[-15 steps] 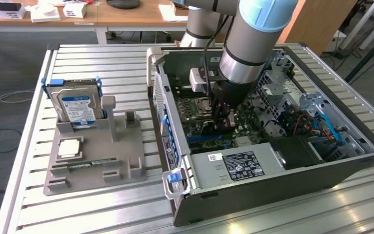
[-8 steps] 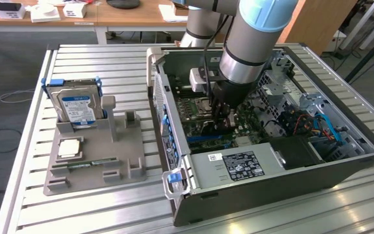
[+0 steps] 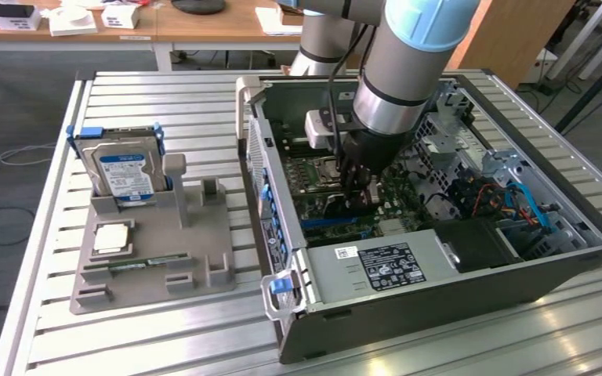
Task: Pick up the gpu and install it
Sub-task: 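Insert the gpu into the slot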
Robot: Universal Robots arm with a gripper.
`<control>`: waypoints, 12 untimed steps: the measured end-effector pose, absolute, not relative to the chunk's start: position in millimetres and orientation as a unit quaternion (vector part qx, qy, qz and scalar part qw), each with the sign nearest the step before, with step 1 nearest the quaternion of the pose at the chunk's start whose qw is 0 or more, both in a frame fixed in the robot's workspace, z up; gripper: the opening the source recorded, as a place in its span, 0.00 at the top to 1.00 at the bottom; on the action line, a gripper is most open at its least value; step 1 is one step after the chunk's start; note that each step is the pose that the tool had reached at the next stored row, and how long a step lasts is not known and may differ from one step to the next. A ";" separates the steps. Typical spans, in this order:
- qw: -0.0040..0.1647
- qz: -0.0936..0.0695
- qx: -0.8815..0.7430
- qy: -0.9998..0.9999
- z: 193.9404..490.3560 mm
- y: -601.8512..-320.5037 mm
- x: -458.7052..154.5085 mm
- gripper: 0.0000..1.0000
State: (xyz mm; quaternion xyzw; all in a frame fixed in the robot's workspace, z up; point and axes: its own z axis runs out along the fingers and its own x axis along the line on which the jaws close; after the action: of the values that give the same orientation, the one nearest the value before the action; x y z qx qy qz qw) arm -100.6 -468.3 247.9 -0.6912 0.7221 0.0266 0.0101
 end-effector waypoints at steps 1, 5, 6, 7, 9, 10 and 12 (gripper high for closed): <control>0.010 0.027 -0.692 0.722 247.9 -468.2 -100.6 0.73; 0.010 0.027 -0.693 0.720 247.9 -468.3 -100.5 0.73; 0.010 0.027 -0.693 0.720 247.9 -468.9 -100.6 0.73; 0.010 0.027 -0.693 0.720 247.9 -469.0 -100.7 0.73; 0.010 0.027 -0.693 0.720 247.9 -469.0 -100.7 0.73; 0.010 0.027 -0.693 0.720 248.0 -469.0 -100.7 0.73; 0.010 0.027 -0.693 0.720 247.9 -469.0 -100.7 0.73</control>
State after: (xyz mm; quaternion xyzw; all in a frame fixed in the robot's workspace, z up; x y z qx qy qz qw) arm -100.7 -469.0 247.9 -0.6935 0.7199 0.0267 0.0100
